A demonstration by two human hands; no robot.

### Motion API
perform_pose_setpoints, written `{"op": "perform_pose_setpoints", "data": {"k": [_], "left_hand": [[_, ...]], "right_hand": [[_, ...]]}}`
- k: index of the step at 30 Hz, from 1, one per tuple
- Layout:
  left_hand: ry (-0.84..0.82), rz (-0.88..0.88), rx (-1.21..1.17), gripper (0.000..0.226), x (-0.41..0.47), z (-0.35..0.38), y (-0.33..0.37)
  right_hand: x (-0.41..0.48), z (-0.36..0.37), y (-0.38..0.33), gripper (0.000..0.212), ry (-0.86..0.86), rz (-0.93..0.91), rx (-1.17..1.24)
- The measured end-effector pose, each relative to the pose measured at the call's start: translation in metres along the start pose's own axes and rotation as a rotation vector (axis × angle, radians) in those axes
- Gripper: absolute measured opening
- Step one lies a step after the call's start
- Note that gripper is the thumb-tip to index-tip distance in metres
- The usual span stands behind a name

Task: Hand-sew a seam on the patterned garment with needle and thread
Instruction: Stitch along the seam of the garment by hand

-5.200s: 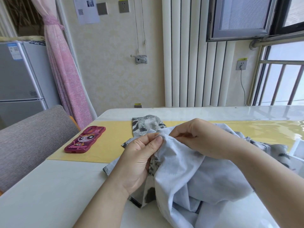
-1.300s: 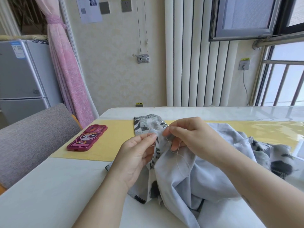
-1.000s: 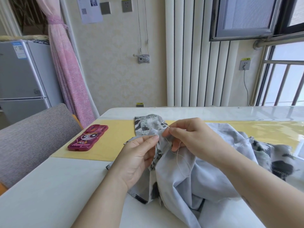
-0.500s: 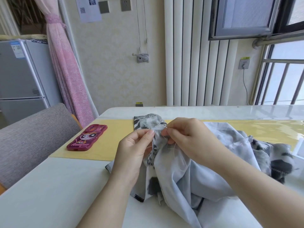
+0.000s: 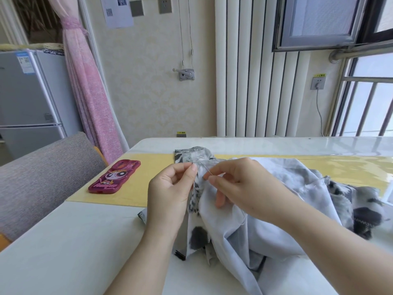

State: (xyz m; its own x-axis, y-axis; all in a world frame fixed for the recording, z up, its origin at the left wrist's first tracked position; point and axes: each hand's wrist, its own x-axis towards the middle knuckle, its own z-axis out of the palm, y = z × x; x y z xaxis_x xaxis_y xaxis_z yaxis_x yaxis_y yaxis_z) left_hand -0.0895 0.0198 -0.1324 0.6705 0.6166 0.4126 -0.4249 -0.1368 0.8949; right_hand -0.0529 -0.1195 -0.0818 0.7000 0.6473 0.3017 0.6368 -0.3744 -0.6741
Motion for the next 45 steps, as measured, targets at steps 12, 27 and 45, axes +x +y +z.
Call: {"op": "perform_pose_setpoints", "data": {"k": [12, 27, 45], "left_hand": [[0.013, 0.031, 0.018, 0.011, -0.001, 0.000, 0.002], [-0.018, 0.355, 0.333, 0.017, -0.014, 0.005, 0.005], [-0.181, 0.082, -0.023, 0.014, -0.015, 0.010, 0.009]], "right_hand": [[-0.001, 0.001, -0.002, 0.022, -0.004, 0.031, -0.062], [0.001, 0.004, 0.001, 0.018, 0.033, 0.035, 0.028], [0.007, -0.009, 0.008, 0.012, 0.200, -0.164, 0.240]]}}
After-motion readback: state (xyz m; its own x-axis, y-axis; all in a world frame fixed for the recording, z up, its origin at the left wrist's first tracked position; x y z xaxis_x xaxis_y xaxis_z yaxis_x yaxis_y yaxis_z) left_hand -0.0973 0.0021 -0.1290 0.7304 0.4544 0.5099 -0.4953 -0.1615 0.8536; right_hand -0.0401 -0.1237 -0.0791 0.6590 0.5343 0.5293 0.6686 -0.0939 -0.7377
